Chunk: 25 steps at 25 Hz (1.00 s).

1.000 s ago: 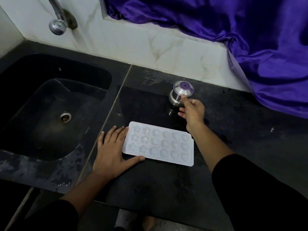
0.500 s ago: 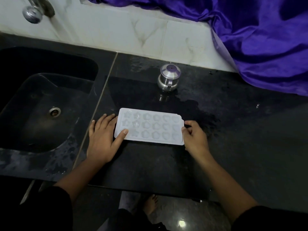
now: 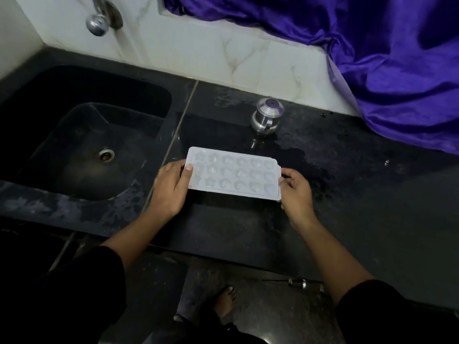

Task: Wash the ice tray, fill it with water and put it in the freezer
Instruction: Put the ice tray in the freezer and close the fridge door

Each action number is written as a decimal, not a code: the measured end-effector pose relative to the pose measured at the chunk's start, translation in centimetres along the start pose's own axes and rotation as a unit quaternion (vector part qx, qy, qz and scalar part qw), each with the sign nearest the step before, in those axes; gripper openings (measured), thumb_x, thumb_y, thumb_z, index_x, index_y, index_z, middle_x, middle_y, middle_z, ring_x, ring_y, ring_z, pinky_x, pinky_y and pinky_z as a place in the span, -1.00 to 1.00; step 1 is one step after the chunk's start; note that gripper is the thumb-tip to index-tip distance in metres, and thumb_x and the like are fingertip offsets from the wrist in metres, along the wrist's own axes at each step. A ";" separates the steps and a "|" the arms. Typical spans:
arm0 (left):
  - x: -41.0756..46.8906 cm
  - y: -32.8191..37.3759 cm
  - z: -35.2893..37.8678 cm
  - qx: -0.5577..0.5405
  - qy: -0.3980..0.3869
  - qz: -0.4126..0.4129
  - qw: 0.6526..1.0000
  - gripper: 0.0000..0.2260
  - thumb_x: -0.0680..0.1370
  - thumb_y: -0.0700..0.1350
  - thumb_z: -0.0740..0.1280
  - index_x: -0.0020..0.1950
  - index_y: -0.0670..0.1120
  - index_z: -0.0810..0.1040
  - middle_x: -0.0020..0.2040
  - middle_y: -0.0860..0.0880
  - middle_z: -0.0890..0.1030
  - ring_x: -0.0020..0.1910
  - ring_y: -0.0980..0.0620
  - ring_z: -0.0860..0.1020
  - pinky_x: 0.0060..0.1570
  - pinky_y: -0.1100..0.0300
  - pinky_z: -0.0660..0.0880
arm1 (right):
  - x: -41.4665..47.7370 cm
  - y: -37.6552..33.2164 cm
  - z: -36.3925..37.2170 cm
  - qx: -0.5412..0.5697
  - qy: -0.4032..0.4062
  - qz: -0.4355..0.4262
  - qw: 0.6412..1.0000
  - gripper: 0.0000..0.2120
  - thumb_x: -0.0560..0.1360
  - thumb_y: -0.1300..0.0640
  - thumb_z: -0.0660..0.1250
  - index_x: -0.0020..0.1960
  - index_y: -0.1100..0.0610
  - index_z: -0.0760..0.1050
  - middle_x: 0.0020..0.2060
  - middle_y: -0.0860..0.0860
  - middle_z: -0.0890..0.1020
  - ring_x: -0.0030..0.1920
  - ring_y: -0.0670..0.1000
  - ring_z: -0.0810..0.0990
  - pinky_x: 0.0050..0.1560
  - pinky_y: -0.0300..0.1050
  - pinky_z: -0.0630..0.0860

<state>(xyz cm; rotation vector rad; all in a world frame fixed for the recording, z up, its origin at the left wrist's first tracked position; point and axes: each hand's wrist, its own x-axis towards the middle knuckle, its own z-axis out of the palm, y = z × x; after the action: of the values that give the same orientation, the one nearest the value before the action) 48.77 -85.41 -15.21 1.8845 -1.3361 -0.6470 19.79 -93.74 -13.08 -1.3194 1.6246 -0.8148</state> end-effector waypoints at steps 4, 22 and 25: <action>-1.7 2.2 -4.5 -0.171 0.076 -0.082 0.979 -0.69 0.76 0.10 0.11 0.19 -0.03 0.57 0.07 0.12 0.63 0.07 0.19 0.58 0.03 0.22 0.46 | -0.8 -4.4 1.4 0.041 -0.021 -0.041 0.998 -0.75 0.67 0.12 0.27 0.31 0.06 0.58 -0.01 0.08 0.73 -0.26 -0.12 0.58 -0.38 -0.32 0.40; -12.1 -1.7 -14.5 -0.284 0.379 -0.222 0.852 -0.83 0.70 -0.02 0.22 -0.04 0.03 0.53 -0.10 0.05 0.58 -0.16 0.08 0.54 -0.18 0.15 0.45 | -4.5 -16.2 15.1 0.022 -0.299 -0.182 0.936 -0.77 0.65 0.19 0.25 0.22 0.09 0.63 -0.08 0.06 0.73 -0.39 -0.24 0.57 -0.44 -0.36 0.41; -14.7 -2.0 -13.2 -0.280 0.437 -0.252 0.817 -0.84 0.72 -0.06 0.22 -0.03 0.00 0.53 -0.09 0.04 0.58 -0.14 0.09 0.54 -0.16 0.14 0.50 | -4.4 -16.2 17.3 -0.002 -0.364 -0.201 0.910 -0.76 0.65 0.19 0.25 0.24 0.08 0.63 -0.07 0.05 0.73 -0.35 -0.23 0.58 -0.41 -0.38 0.42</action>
<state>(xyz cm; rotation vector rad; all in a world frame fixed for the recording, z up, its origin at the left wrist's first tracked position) 54.86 -67.63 -8.90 1.6639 -0.0238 -0.2753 42.40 -92.55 -4.87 -1.7224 0.7762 -0.4482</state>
